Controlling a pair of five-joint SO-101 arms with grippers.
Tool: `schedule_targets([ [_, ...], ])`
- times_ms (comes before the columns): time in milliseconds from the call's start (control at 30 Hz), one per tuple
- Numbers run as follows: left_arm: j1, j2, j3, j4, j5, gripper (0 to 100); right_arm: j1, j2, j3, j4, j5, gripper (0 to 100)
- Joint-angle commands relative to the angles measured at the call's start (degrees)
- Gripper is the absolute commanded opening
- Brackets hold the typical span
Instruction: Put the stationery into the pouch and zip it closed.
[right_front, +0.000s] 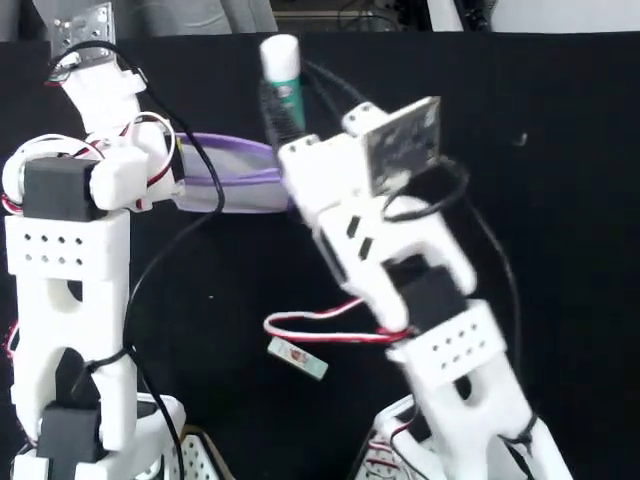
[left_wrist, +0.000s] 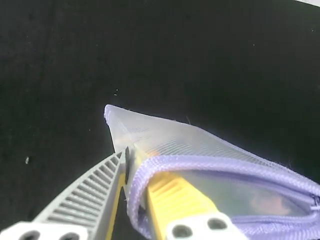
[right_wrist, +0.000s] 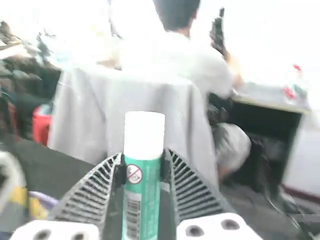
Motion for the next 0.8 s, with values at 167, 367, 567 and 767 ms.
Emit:
schedule_targets([
  [167,0.48,-0.53,-0.57,-1.32,0.62,3,-5.27,-1.63,12.26,-22.42,-0.35,1.1],
  [367,0.40,-1.05,5.32,-6.77,0.62,3,-7.30,-1.71,14.99,-25.76,-0.35,1.1],
  [567,0.40,-1.05,6.55,-7.91,0.62,3,-7.30,-6.20,15.43,-27.43,-0.35,1.1],
  [767,0.40,-1.05,6.20,-7.82,0.62,3,-7.74,-8.66,22.81,-28.92,-0.18,1.1],
])
